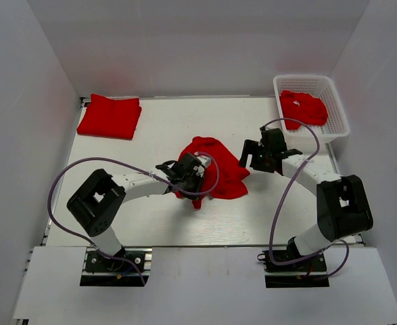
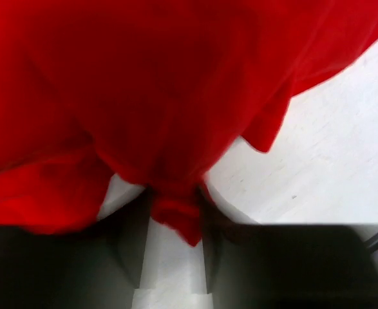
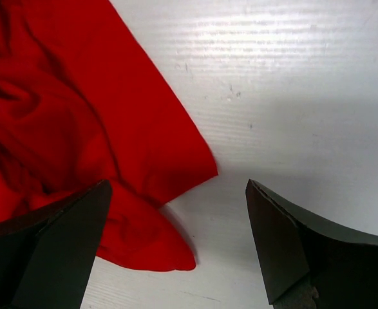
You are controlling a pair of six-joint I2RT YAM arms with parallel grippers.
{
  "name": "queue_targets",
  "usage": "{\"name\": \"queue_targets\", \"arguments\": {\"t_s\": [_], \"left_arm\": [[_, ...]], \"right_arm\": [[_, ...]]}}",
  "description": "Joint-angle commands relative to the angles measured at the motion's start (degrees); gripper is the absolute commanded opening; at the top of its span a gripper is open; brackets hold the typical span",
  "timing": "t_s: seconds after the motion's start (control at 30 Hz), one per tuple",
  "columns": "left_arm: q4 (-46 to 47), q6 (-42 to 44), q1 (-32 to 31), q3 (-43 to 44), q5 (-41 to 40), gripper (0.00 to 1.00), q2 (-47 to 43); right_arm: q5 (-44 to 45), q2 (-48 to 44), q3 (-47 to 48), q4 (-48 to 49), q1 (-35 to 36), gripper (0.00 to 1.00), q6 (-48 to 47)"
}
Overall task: Fold and stack the t-shirts
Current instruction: Flatten out the tshirt
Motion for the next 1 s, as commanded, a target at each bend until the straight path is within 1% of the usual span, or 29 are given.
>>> {"name": "queue_targets", "arguments": {"t_s": [0.0,0.03,0.07,0.13,0.27,0.3,0.37,0.43,0.7,0.77,0.87,0.97], "left_arm": [[2.48,0.87,-0.39,2.29,0.54,0.23,-1.09],[2.49,0.88,-0.39,2.29,0.55,0.07,-1.7],[2.49,0.88,-0.39,2.29,0.55,0.0,-2.57],[4.33,0.88,-0.39,1.68,0.55,0.0,-4.24],[7.49,0.88,0.23,-1.74,-0.77,0.0,-11.35],[8.11,0.88,0.75,-3.05,-0.77,0.0,-14.5],[9.51,0.88,0.76,-3.6,-2.26,0.0,-17.33],[9.0,0.88,0.76,-4.39,-3.92,0.0,-19.71],[7.15,-0.35,0.76,-4.39,-6.4,0.0,-20.42],[7.15,-0.88,0.76,-4.39,-8.32,0.0,-21.65],[7.15,-1.49,0.76,-4.39,-10.61,0.0,-22.88],[6.53,-2.02,0.76,-3.25,-13.77,0.0,-23.41]], "right_arm": [[-3.01,1.52,-1.67,0.99,-0.31,0.9,0.05],[-3.64,1.79,-2.02,0.99,-0.4,0.9,0.05],[-4.16,2.05,-2.55,1.95,-0.4,0.9,-0.04],[-5.66,2.84,-3.43,2.48,-0.31,0.9,-0.04],[-8.73,4.42,-3.43,3.8,-0.22,0.9,-0.13],[-9.44,4.77,-3.43,4.15,-0.14,0.9,-0.13],[-12.34,5.47,-3.52,4.94,-0.05,0.9,-0.39],[-14.7,5.22,-3.96,5.47,0.13,0.9,-1.44],[-15.86,0.21,-8.35,3.81,0.04,0.9,-4.7],[-15.68,-0.06,-9.14,3.63,0.22,0.9,-5.66],[-16.91,0.29,-10.54,4.24,0.22,0.9,-7.15],[-20.85,0.82,-11.07,5.56,0.66,0.88,-9.53]]}}
